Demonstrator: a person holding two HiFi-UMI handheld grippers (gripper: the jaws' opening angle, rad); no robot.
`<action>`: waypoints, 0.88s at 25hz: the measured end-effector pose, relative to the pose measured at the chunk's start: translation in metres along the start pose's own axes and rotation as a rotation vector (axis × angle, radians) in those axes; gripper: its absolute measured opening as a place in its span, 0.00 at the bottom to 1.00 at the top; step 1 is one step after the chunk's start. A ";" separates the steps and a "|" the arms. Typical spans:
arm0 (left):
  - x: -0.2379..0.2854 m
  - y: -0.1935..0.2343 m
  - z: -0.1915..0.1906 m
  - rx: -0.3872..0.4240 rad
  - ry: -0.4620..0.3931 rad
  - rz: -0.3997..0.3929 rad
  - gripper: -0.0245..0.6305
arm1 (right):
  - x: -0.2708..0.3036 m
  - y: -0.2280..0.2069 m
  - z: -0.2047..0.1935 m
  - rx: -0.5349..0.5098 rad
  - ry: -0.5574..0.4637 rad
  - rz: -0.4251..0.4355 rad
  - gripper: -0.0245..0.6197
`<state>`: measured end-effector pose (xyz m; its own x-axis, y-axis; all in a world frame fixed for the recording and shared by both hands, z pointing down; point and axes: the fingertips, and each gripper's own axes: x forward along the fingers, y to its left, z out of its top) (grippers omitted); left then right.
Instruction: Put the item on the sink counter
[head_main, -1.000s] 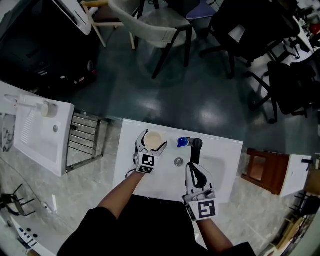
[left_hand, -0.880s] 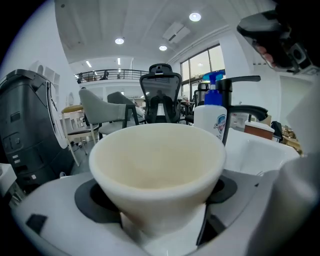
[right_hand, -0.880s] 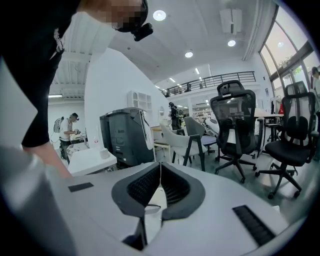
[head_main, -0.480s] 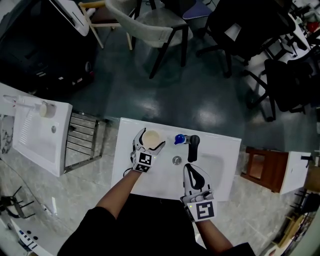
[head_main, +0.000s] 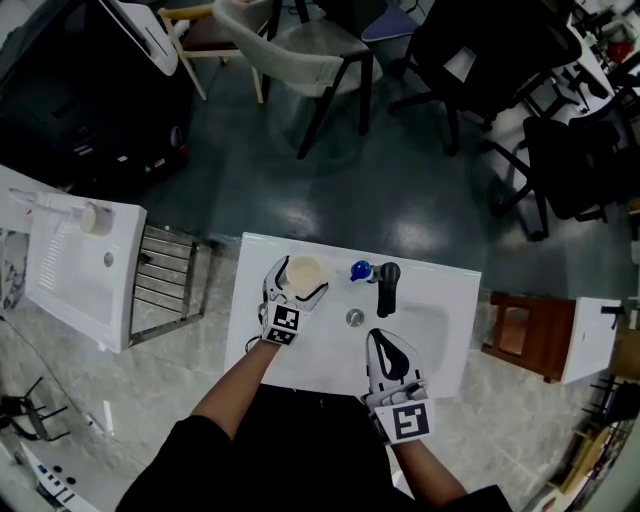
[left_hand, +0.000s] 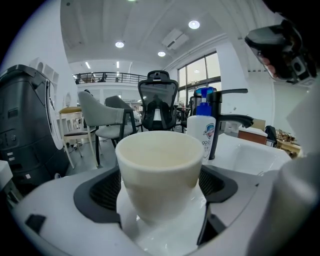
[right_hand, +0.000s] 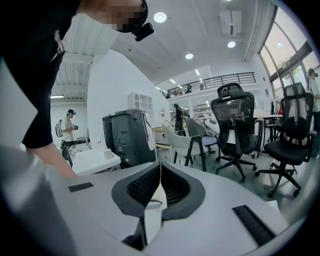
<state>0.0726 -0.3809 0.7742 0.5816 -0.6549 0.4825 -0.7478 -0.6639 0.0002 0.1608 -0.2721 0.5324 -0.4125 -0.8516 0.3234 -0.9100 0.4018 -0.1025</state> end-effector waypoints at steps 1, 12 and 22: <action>-0.003 0.000 -0.001 -0.001 0.000 -0.001 0.76 | -0.001 0.005 0.001 0.006 0.012 0.012 0.09; -0.054 -0.004 0.003 -0.017 -0.063 -0.013 0.76 | -0.021 0.038 0.002 -0.007 -0.042 -0.028 0.09; -0.165 -0.018 0.013 -0.104 -0.149 -0.025 0.76 | -0.061 0.101 0.009 -0.027 -0.102 -0.071 0.09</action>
<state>-0.0061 -0.2657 0.6830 0.6360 -0.6897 0.3462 -0.7569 -0.6450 0.1055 0.0938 -0.1826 0.4939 -0.3501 -0.9076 0.2316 -0.9363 0.3467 -0.0567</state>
